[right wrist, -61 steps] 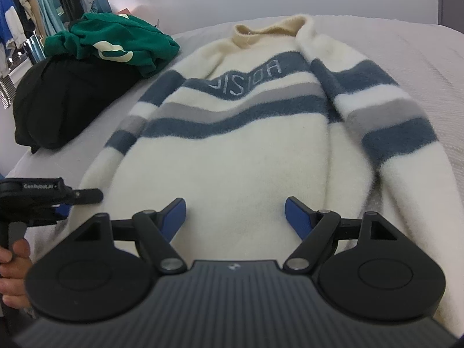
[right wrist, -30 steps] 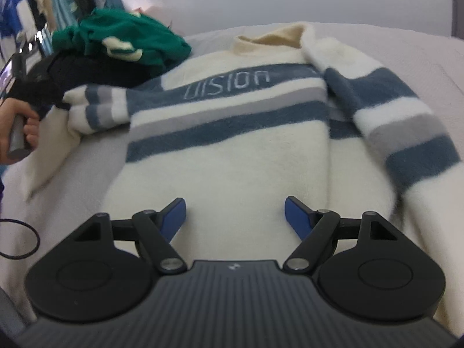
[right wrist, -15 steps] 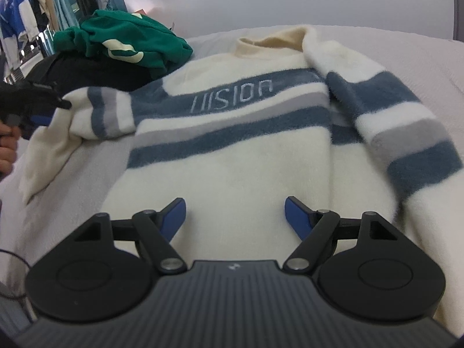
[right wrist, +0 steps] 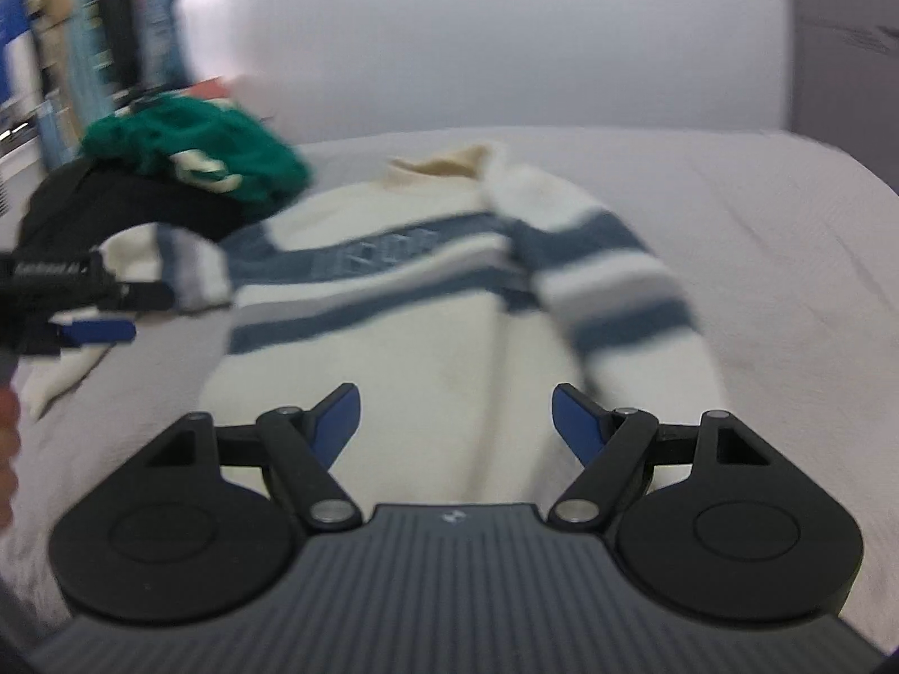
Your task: Fold large clothes
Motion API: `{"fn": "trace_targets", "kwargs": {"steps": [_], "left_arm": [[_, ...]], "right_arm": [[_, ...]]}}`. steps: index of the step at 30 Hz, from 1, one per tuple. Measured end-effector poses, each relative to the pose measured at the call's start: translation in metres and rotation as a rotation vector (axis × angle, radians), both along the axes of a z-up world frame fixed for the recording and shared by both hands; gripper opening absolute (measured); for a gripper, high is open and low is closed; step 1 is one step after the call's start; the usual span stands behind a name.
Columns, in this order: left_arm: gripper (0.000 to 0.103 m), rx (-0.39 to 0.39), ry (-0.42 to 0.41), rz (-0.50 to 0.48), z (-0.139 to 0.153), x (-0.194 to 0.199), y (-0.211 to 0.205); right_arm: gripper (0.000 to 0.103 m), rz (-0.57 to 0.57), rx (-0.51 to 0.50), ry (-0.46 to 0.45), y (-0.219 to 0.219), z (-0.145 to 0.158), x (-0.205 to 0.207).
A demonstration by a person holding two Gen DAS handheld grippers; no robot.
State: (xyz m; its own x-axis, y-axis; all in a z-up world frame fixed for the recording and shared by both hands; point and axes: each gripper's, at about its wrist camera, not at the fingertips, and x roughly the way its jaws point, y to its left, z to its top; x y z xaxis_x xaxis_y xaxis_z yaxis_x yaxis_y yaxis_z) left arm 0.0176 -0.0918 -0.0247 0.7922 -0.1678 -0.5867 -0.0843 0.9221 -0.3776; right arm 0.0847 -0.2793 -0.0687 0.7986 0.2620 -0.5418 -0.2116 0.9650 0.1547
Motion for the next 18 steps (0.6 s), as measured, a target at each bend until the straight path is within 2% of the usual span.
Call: {"fn": "trace_targets", "kwargs": {"steps": [5, 8, 11, 14, 18], "left_arm": [[0.068, 0.047, 0.001, -0.101, -0.013, 0.003, -0.034], [0.059, 0.093, 0.029, -0.128, -0.031, 0.012, -0.045], [0.051, 0.103, 0.112, -0.162, -0.059, 0.027, -0.045], [0.051, 0.153, 0.178, -0.172, -0.08, 0.035, -0.042], [0.051, 0.133, 0.193, -0.172, -0.088, 0.039, -0.033]], "right_arm": [[0.077, -0.183, 0.003, 0.066, -0.033, -0.003, 0.002], [0.077, -0.264, 0.027, 0.11, -0.045, -0.01, 0.009], [0.077, -0.312, 0.019, 0.163, -0.05, -0.022, 0.017], [0.077, -0.342, 0.034, 0.207, -0.056, -0.03, 0.023], [0.077, -0.365, 0.082, 0.229, -0.067, -0.035, 0.026]]}}
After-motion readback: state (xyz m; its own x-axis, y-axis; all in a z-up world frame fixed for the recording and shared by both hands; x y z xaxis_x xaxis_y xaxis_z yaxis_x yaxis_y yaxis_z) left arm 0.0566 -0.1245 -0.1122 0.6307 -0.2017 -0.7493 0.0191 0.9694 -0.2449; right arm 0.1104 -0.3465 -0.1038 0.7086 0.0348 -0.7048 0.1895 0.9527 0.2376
